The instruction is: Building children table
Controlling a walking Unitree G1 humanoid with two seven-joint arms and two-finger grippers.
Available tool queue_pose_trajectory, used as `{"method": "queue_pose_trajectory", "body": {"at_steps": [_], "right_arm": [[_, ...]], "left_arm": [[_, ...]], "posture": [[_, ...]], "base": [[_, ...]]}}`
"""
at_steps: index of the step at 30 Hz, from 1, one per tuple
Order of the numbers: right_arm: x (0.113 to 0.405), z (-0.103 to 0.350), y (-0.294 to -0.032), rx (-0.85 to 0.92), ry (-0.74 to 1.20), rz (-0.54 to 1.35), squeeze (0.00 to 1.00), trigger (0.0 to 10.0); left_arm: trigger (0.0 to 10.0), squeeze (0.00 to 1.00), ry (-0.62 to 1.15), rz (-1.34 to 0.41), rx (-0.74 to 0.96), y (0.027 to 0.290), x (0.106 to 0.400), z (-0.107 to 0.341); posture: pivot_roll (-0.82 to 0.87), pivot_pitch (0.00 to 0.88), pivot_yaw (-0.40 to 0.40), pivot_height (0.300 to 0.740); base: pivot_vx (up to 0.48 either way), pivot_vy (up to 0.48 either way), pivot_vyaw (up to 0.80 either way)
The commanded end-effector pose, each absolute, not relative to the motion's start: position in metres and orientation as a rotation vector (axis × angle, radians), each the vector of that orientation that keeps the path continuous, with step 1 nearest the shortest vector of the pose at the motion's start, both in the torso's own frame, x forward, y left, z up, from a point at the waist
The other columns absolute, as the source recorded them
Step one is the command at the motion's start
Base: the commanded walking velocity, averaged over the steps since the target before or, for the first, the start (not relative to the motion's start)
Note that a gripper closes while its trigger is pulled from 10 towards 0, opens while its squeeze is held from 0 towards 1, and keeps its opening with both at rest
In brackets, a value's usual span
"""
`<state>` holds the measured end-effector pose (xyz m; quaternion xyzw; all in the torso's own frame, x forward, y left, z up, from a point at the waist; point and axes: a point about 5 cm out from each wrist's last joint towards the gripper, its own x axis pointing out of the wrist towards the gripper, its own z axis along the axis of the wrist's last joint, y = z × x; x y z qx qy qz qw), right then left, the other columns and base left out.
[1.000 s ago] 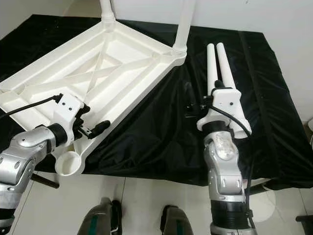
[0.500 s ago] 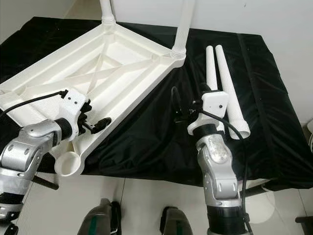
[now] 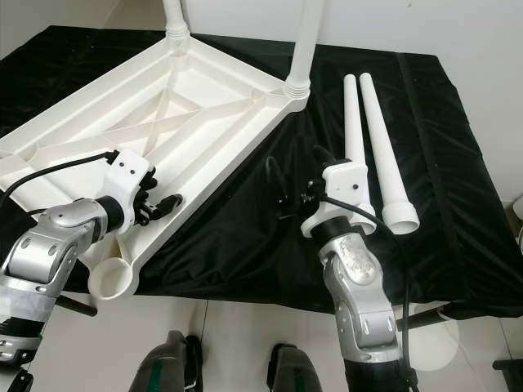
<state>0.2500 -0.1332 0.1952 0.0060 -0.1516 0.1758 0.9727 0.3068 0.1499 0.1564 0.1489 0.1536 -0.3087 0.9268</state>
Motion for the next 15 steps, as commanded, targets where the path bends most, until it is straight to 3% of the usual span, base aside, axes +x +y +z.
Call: {"method": "queue_pose_trajectory", "body": {"at_steps": [1,9,15], "right_arm": [[0.245,0.197,-0.128,0.016,-0.311,0.390,0.00,10.0],[0.241,0.198,-0.124,0.020,-0.318,0.416,0.00,10.0],[0.235,0.197,-0.114,0.042,-0.293,0.526,0.00,10.0]], "left_arm": [[0.0,0.00,0.389,-0.542,0.314,0.151,0.306,0.137],[0.0,0.00,0.377,-0.499,0.284,0.150,0.308,0.136],[0.0,0.00,0.422,-0.367,0.264,0.166,0.312,0.129]], "posture": [[0.03,0.133,0.026,0.740],[0.03,0.133,0.020,0.740],[0.03,0.137,0.013,0.740]], "base": [[0.000,0.000,0.00],[0.000,0.000,0.00],[0.000,0.000,0.00]]}}
